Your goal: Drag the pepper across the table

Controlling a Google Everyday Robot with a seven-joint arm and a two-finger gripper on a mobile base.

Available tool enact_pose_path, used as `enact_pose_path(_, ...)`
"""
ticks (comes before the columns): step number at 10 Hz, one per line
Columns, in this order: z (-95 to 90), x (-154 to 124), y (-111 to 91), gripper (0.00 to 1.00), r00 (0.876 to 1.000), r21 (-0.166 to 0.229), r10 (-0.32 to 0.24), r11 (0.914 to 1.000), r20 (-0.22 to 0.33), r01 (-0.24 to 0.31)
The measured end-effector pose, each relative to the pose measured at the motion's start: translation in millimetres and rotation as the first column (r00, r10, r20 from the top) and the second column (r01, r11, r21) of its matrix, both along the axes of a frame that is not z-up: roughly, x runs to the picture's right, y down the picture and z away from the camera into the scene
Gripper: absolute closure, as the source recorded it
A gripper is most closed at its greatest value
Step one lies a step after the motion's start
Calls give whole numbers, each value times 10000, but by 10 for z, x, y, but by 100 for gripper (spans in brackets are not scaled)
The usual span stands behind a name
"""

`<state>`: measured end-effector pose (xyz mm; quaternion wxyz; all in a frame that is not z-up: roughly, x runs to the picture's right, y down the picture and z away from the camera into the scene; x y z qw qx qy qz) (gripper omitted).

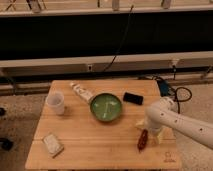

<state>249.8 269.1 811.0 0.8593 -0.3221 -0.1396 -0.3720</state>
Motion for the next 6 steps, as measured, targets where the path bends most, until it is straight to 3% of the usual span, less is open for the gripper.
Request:
enact_pose_path(4,-84,-44,-13,20,9914,431,-304,9988,1275,251)
enact_pose_path(6,-105,-52,-3,20,9888,518,-293,9984,1464,219)
